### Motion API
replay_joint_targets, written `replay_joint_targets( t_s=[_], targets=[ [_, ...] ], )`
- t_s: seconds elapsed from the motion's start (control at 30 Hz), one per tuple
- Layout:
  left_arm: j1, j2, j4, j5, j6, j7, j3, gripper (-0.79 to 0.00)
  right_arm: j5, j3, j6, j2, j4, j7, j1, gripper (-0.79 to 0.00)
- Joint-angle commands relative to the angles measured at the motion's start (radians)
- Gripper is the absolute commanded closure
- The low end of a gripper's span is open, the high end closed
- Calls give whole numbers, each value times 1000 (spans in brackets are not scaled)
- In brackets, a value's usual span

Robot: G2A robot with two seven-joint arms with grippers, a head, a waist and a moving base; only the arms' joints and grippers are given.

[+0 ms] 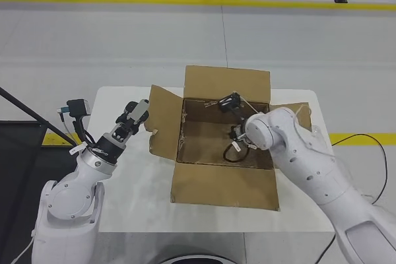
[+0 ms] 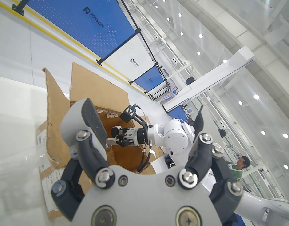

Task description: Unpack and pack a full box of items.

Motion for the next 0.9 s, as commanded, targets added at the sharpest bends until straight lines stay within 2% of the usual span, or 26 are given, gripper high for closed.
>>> replay_joint_targets(
  t_s=[0.0,0.47,0.87],
  targets=[
    [0,0,0,0,0,0,0,-785,2,-8,-3,-8,30,-5,4,-379],
    [0,0,0,0,0,0,0,-785,14,-54,-13,-75,241,-77,46,-332],
    [0,0,0,0,0,0,0,-785,41,-55,-56,-115,356,-109,63,-332]
  ],
)
